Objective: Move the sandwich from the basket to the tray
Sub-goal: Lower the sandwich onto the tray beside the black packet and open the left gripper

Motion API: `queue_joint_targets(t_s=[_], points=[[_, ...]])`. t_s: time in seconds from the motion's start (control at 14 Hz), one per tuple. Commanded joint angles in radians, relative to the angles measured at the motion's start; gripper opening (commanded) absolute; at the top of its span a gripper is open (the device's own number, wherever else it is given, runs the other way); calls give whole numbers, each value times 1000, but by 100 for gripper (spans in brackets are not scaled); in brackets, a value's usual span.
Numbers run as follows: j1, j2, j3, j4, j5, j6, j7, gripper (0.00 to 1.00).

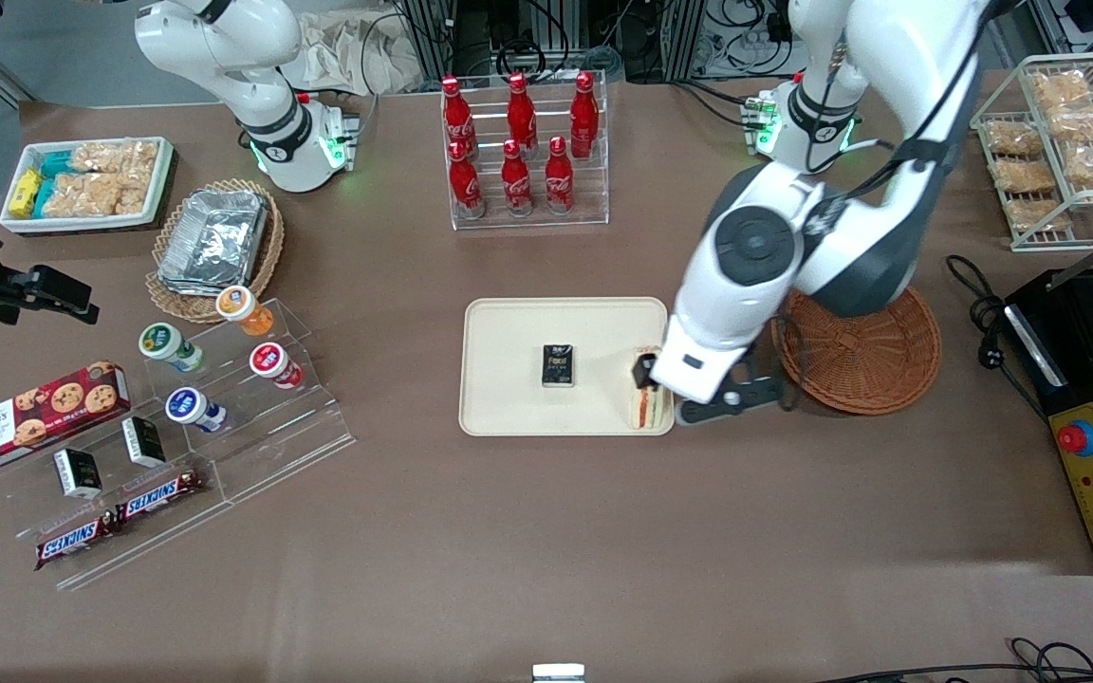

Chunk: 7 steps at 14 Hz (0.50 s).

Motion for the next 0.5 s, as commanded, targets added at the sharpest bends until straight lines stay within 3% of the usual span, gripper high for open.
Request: queue_joint_targets(t_s=[0.0, 0.43], points=[[25, -107, -2, -17, -37, -72, -22, 100], [108, -253, 4, -19, -43, -146, -29, 100]])
